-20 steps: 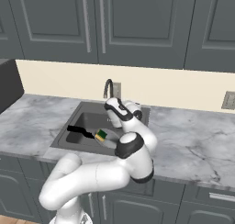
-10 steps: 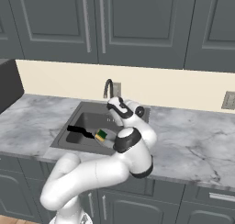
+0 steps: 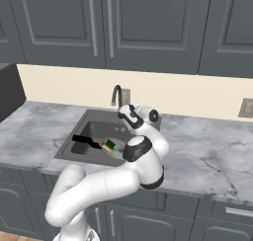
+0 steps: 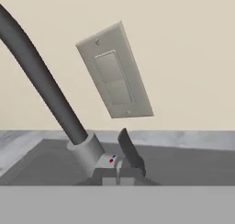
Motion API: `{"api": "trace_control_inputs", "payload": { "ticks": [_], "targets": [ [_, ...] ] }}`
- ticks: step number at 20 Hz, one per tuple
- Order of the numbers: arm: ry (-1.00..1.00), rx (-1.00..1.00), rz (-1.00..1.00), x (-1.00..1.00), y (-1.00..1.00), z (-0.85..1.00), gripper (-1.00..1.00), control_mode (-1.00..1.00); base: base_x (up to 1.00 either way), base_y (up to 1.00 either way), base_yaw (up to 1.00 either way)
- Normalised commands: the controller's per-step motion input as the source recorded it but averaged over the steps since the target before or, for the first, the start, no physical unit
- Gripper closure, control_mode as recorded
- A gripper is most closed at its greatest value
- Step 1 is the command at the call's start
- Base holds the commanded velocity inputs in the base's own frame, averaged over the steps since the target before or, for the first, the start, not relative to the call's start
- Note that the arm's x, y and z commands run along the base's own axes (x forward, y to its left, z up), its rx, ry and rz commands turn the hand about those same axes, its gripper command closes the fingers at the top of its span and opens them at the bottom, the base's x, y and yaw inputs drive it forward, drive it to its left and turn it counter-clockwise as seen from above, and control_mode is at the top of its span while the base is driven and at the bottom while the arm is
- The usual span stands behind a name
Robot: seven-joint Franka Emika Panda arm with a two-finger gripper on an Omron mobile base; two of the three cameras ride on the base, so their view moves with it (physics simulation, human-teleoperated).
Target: Pick the pan and sponge and place them into the sink. Then turn on the water.
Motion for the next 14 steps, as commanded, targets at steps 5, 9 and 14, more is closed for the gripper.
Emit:
{"api": "trace_control_inputs", "payload": {
  "ticks": [5, 9, 14],
  "targets": [
    [0.09, 0.0, 0.01, 0.12, -0.15, 0.0, 1.0, -1.0, 0.0, 0.0, 0.0],
    [0.1, 0.0, 0.0, 0.09, -0.12, 0.0, 1.0, -1.0, 0.0, 0.0, 0.0],
    [0.08, 0.0, -0.02, -0.03, -0.1, -0.03, 1.0, -1.0, 0.0, 0.0, 0.0]
  ]
}}
